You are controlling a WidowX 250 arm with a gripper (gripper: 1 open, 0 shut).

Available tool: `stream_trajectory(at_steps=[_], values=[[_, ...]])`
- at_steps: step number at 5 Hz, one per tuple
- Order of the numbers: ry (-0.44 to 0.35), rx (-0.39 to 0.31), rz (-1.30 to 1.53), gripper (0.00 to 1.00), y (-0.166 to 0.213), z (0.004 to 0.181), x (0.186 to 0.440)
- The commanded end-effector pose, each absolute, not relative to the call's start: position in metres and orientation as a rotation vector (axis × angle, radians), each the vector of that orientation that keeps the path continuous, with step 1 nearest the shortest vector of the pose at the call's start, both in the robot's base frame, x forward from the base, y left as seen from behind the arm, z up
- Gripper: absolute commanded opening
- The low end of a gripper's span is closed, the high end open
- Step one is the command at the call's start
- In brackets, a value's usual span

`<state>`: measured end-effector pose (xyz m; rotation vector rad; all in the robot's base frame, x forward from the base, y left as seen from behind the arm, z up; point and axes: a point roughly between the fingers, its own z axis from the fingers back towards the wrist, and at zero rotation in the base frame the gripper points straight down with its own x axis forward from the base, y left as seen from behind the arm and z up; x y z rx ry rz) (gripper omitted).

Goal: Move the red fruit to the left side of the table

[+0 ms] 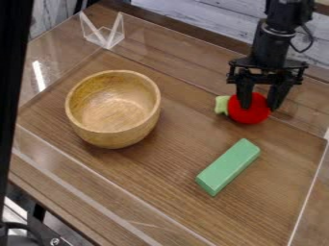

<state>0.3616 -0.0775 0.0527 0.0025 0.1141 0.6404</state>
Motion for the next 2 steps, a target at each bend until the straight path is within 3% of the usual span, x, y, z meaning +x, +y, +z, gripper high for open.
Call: stream_trajectory(at_steps=[1, 2], values=[[0.068, -0.028, 0.689, 0.0, -0.068, 0.079, 0.364], [0.036, -0.068, 0.657, 0.0, -0.061, 0.115, 0.362]])
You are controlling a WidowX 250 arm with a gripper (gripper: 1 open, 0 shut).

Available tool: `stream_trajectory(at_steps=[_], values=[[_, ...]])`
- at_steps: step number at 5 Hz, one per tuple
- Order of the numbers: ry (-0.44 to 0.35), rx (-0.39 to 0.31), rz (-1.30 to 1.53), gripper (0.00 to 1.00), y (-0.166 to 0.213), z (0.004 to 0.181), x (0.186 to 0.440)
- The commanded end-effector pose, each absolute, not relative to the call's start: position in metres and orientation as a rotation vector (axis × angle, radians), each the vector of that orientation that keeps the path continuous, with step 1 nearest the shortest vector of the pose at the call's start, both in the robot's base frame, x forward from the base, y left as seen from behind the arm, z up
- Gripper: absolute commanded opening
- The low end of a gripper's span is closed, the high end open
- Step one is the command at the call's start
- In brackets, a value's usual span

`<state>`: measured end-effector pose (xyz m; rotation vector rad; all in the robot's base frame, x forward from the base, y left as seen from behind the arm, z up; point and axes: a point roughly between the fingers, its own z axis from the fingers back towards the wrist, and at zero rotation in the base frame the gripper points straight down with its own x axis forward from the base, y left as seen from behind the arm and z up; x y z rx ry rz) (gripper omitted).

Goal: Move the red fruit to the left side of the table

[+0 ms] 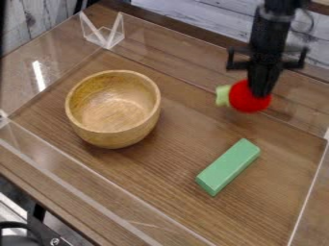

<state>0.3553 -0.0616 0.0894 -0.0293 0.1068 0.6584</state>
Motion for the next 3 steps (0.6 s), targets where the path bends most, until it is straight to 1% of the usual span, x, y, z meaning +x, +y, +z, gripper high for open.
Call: stream_trajectory(at_steps=[1, 2, 3], values=[[-0.002, -0.11, 0.663, 0.0, -0.037, 0.159, 0.355], [-0.027, -0.126, 0.705, 0.0, 0.014, 0.187, 0.349], [-0.03, -0.114, 0.741, 0.0, 0.059, 0.197, 0.339]])
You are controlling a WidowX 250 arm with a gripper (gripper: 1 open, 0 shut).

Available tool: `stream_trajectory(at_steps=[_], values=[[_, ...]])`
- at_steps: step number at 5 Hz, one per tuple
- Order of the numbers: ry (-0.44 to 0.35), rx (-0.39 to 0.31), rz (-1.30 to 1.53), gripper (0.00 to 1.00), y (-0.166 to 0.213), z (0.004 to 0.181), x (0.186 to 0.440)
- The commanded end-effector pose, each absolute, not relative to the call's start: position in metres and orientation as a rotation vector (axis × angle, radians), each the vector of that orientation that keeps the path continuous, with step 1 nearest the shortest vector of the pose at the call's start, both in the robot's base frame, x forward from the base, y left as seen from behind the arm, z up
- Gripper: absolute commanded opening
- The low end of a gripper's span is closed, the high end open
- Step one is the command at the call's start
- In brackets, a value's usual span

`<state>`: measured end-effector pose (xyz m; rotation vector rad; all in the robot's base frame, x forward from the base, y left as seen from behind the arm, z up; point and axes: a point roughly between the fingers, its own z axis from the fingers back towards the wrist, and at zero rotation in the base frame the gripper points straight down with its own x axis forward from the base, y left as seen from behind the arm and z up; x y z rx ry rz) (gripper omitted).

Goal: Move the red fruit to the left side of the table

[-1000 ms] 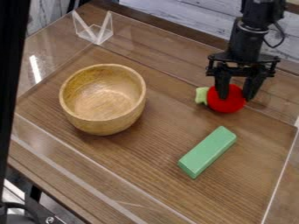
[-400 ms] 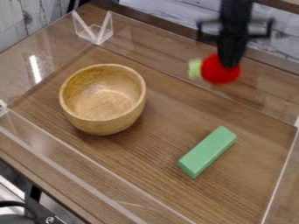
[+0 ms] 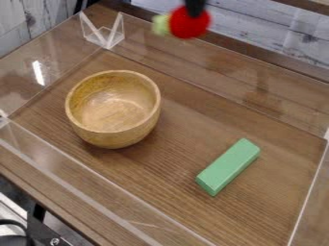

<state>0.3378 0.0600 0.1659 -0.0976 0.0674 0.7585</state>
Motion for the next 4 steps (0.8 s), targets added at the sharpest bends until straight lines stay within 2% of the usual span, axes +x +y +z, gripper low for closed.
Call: stream_trajectory(at_steps=[1, 4], values=[[-0.03, -0.094, 0.797, 0.0, 0.092, 0.196, 0.337], [-0.027, 0.007, 1.034, 0.0, 0.171, 0.163, 0.338]])
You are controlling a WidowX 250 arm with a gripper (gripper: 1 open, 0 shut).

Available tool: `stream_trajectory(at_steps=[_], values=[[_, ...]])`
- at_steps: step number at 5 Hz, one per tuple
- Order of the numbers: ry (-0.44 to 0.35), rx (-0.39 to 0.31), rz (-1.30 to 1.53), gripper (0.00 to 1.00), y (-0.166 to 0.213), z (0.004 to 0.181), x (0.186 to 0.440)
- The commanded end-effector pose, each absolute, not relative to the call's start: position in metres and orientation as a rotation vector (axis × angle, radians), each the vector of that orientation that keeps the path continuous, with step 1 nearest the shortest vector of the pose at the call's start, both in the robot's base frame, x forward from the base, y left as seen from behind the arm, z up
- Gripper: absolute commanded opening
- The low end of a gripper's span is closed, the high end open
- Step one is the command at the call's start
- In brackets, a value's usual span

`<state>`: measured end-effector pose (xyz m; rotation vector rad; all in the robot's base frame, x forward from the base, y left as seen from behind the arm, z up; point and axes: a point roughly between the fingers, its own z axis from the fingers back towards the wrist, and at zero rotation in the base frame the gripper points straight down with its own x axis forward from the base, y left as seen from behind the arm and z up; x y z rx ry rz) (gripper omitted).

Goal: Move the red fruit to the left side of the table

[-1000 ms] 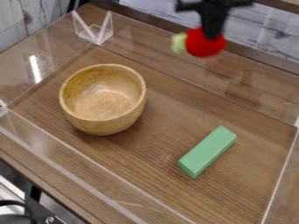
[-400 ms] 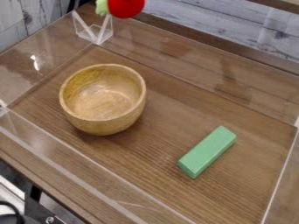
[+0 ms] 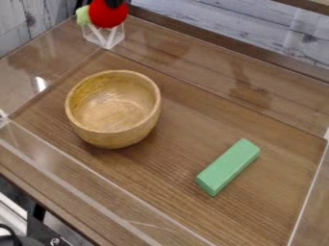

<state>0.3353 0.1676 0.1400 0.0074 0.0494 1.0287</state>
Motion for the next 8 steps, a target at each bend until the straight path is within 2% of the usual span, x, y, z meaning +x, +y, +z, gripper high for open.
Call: stream_trajectory(at_steps=[1, 2, 4, 5, 6, 8], values=[[-0.017, 0.031, 1.133, 0.0, 0.196, 0.153, 0.335], [-0.008, 0.047, 1.222, 0.0, 0.212, 0.146, 0.329], [0.012, 0.077, 1.298, 0.0, 0.211, 0.11, 0.325], [0.015, 0.094, 1.263, 0.0, 0.204, 0.101, 0.322], [0.014, 0.109, 1.225, 1.0, 0.198, 0.095, 0.317], [0.022, 0.121, 1.151, 1.0, 0.211, 0.081, 0.316]])
